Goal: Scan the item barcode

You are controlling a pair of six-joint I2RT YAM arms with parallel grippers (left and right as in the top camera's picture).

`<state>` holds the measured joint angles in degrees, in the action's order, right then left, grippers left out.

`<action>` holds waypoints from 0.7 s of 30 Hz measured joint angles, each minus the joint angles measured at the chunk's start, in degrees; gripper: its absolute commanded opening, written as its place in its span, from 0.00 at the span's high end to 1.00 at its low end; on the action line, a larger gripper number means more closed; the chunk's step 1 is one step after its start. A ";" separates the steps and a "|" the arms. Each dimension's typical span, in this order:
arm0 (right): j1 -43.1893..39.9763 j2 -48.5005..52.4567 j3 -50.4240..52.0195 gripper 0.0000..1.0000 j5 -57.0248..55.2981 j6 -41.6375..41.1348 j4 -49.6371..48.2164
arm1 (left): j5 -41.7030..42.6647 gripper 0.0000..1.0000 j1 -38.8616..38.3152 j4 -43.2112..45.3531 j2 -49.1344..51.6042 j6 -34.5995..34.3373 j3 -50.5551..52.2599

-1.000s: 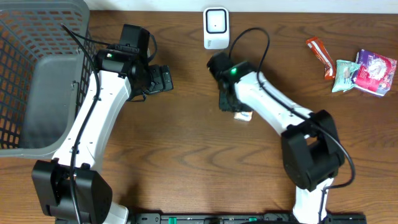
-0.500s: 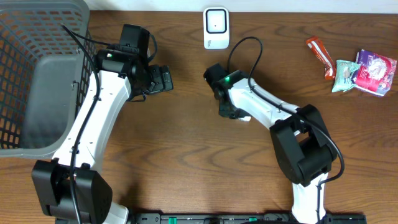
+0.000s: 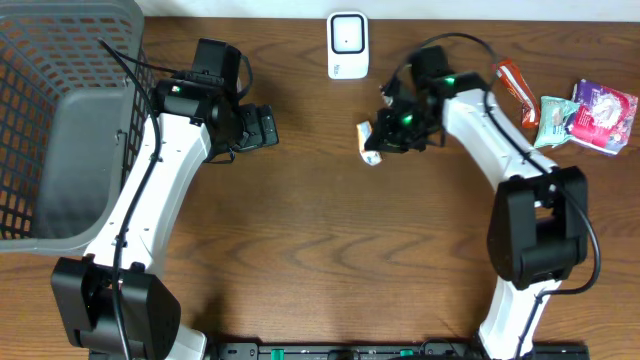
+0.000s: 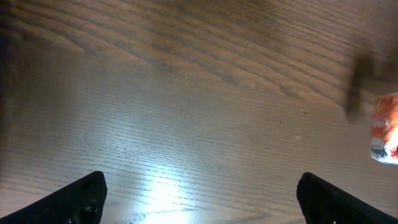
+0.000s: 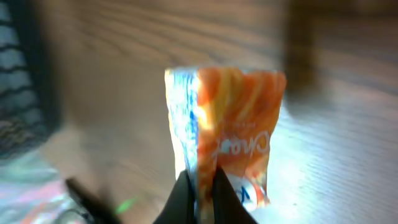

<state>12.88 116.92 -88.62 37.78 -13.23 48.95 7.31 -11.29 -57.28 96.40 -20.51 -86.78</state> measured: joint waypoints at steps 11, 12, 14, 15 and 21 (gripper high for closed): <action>-8.68 -0.04 16.98 0.71 8.83 -0.76 -8.83 | 0.00 0.02 0.00 0.00 0.00 0.00 0.00; -9.97 -0.07 16.92 0.71 7.93 -0.74 -7.76 | 0.00 0.02 0.00 0.02 0.00 0.00 0.00; -12.70 -0.07 16.22 0.68 5.20 -0.72 -4.04 | 0.00 0.02 0.00 0.02 0.00 0.00 0.00; -13.86 -0.09 15.58 0.65 4.00 -0.68 -2.19 | 0.00 0.02 0.00 0.00 0.00 0.00 0.00; -16.35 -2.10 6.51 0.53 -4.00 0.83 8.02 | 0.00 0.02 -0.02 -0.02 0.00 0.00 0.00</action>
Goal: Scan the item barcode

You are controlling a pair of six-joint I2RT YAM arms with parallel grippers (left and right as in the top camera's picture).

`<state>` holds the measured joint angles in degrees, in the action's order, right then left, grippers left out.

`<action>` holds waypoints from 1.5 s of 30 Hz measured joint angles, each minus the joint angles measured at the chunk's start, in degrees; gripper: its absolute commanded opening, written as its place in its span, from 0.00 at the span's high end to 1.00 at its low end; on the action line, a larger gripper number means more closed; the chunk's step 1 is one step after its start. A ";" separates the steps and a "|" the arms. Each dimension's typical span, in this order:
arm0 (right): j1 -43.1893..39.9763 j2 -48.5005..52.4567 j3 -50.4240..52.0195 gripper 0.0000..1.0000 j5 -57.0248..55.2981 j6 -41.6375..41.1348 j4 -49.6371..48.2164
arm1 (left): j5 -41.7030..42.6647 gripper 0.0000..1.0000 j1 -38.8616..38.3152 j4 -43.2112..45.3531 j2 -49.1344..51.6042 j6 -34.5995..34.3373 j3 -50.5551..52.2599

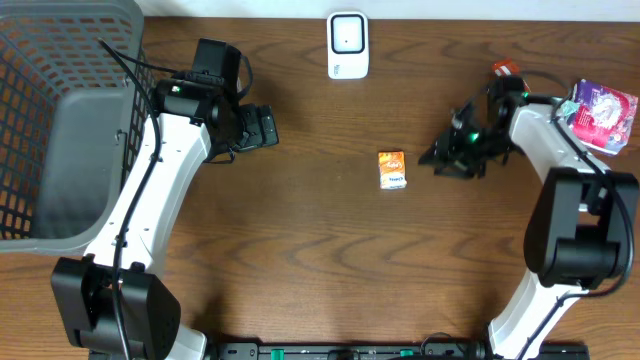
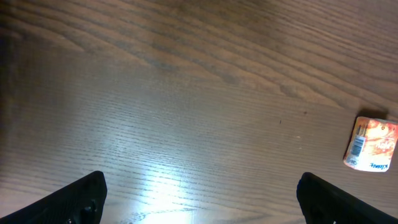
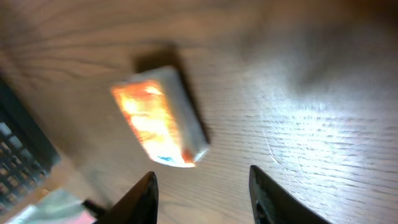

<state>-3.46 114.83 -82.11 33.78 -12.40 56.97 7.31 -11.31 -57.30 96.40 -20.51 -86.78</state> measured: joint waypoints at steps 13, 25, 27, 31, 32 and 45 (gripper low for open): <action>5.42 -1.11 1.09 0.52 -4.26 -0.15 -8.81 | 0.00 0.02 0.02 0.02 0.00 0.00 0.00; 9.92 -0.61 12.46 0.81 -2.99 -4.50 -25.79 | 0.00 0.02 0.00 0.02 0.00 0.00 0.00; 10.21 -0.66 13.97 0.99 -2.60 -5.40 -28.37 | 0.00 0.02 0.02 0.04 0.00 0.00 0.00; 10.01 -0.66 15.72 0.99 2.12 -7.19 -29.99 | 0.00 0.02 0.02 0.02 0.00 0.00 0.00; 9.94 -0.55 16.26 0.99 4.57 -7.58 -30.93 | 0.00 0.02 0.02 0.04 0.00 0.00 0.00; 6.58 0.20 17.68 0.99 45.09 -27.26 -69.24 | 0.00 0.02 0.02 0.07 0.00 0.00 0.00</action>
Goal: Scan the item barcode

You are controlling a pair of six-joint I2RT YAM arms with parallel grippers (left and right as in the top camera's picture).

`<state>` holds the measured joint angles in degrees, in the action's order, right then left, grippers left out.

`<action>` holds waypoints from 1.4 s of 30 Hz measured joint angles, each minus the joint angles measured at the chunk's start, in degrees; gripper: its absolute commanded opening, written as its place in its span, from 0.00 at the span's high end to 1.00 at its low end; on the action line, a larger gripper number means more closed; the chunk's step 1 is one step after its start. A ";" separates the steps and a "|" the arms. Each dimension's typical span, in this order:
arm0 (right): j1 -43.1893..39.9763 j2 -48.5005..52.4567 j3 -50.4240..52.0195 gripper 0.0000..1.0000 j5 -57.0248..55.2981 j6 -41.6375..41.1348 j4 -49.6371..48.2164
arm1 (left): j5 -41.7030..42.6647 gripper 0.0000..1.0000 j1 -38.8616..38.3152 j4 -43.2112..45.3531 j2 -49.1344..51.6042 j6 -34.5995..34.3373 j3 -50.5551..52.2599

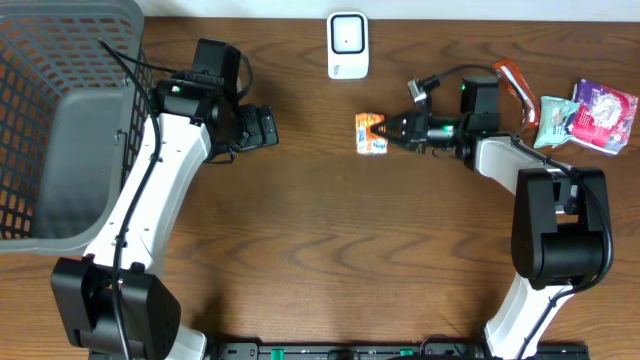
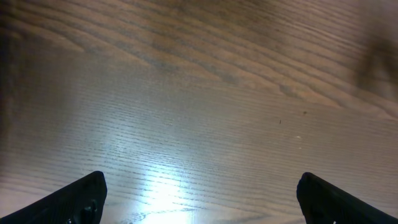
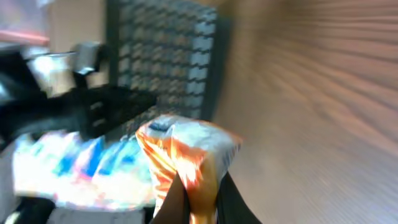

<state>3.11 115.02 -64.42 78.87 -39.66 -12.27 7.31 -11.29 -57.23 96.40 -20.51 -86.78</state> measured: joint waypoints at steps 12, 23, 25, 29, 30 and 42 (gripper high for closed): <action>2.78 0.00 -0.07 0.98 -2.99 -10.38 -5.60 | 0.00 0.02 0.00 -0.04 0.00 0.00 0.00; 8.33 0.04 -16.79 0.99 -43.91 2.82 40.22 | 0.00 0.02 0.00 -0.02 0.00 0.00 0.00; 9.88 0.04 -23.06 0.99 -53.90 6.69 47.17 | 0.00 0.02 0.00 -0.02 0.00 0.00 0.00; 12.61 0.02 -34.14 0.99 -70.20 13.22 49.77 | 0.00 0.02 0.00 -0.04 0.00 0.00 0.00; 13.20 0.02 -36.09 0.99 -73.72 14.64 48.65 | 0.00 0.02 0.00 -0.04 0.00 0.00 0.00; 21.57 5.03 -40.17 0.99 -105.77 35.50 20.33 | 0.00 0.02 0.00 -0.04 0.00 0.00 0.00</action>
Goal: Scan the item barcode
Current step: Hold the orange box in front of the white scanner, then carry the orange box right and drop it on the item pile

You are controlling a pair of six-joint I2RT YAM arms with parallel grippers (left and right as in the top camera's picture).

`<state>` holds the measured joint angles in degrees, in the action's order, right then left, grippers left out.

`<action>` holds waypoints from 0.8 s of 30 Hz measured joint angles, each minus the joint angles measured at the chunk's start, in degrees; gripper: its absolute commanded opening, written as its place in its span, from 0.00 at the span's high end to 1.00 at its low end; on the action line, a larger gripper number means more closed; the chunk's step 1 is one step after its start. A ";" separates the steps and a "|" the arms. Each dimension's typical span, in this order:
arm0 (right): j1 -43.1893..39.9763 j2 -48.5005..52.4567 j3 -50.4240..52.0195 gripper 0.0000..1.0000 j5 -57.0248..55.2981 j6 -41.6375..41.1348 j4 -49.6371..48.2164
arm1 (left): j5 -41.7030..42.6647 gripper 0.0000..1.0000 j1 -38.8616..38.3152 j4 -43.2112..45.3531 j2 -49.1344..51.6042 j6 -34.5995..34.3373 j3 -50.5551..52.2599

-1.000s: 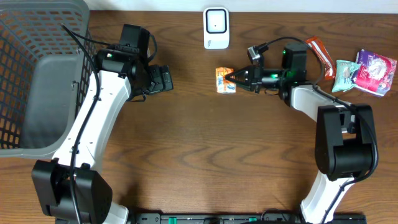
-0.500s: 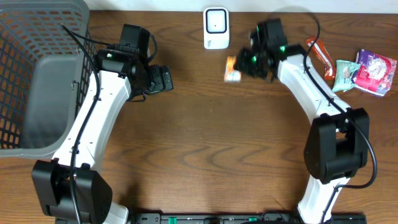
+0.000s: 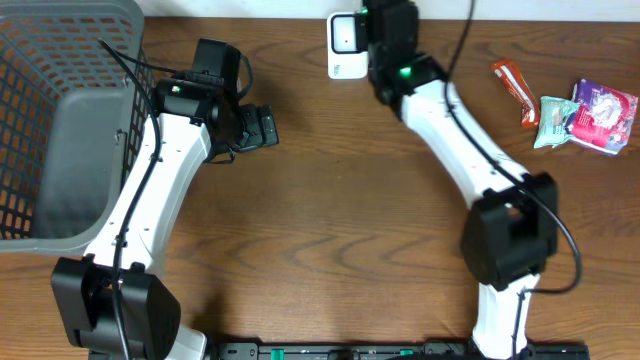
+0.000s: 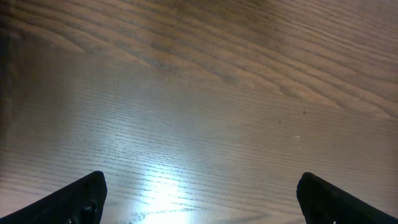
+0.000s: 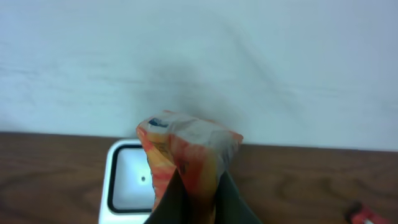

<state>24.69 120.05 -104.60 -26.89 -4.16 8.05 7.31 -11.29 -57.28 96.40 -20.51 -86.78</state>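
In the right wrist view, my right gripper (image 5: 198, 199) is shut on a crumpled orange-and-white snack packet (image 5: 186, 146). The packet is held upright just in front of the white scanner (image 5: 127, 183), which stands at the table's back edge against the wall. From overhead the scanner (image 3: 346, 45) is at the top centre with my right gripper (image 3: 378, 32) right beside it; the packet is hidden under the arm there. My left gripper (image 3: 262, 127) is open over bare wood, its fingertips (image 4: 81, 198) wide apart with nothing between them.
A grey mesh basket (image 3: 40, 60) fills the left side. Several snack packets (image 3: 585, 110) and a red-orange wrapper (image 3: 512, 82) lie at the far right. The wall runs just behind the scanner.
My right gripper, still shut on the packet, has gone from mid-table right of centre to the back edge. It now faces the wall and holds the packet against the scanner.
My right gripper first held the packet below and right of the scanner. Then the packet lay flat on the table with the gripper open to its right. Then the gripper held it again over the table, and now at the scanner. The left arm stayed still.
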 measured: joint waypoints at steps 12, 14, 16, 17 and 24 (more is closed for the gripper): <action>0.20 8.94 -0.96 0.99 4.85 5.64 -10.95 | 0.00 0.02 0.00 0.02 0.00 0.00 0.00; 0.20 10.67 -1.92 0.99 6.25 7.21 -10.86 | 0.00 0.02 0.00 0.02 0.00 0.00 0.00; 0.20 11.87 -2.21 0.99 6.99 8.04 -10.03 | 0.00 0.02 0.00 0.02 0.00 0.00 0.00; 0.20 12.35 -2.21 0.99 7.23 8.37 -9.22 | 0.00 0.02 0.00 0.02 0.00 0.00 0.00; -0.04 13.07 -5.11 0.99 -2.71 9.53 -4.15 | 0.00 0.02 0.00 0.02 0.00 0.00 0.00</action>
<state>24.64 133.12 -109.71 -29.61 5.37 3.90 7.31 -11.29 -57.25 96.40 -20.51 -86.78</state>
